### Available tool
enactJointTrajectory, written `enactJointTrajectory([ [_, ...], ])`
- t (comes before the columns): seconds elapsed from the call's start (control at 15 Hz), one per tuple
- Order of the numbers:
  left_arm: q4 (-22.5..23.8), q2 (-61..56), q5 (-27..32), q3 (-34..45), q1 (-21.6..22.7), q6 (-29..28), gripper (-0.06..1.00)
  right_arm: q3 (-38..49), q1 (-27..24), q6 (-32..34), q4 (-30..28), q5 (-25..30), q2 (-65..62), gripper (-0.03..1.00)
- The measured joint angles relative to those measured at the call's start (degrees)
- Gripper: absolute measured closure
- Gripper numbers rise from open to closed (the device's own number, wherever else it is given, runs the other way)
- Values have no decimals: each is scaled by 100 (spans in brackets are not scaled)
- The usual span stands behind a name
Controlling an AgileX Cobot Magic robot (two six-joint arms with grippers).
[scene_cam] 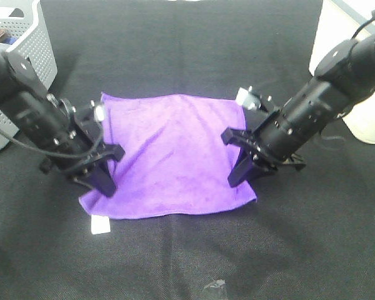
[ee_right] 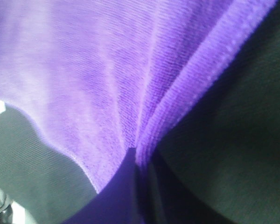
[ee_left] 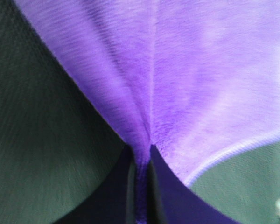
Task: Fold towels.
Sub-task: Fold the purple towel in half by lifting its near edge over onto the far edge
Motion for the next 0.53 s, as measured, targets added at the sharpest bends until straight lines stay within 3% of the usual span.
enactJointTrajectory([
  [0.27,6,-561,40,-40,63,-17,94,-315,0,74,-183,195,-327,97],
  [0.53,6,-372,29,-934,309,-23,94,-1742,0,625,-762,269,34,97],
])
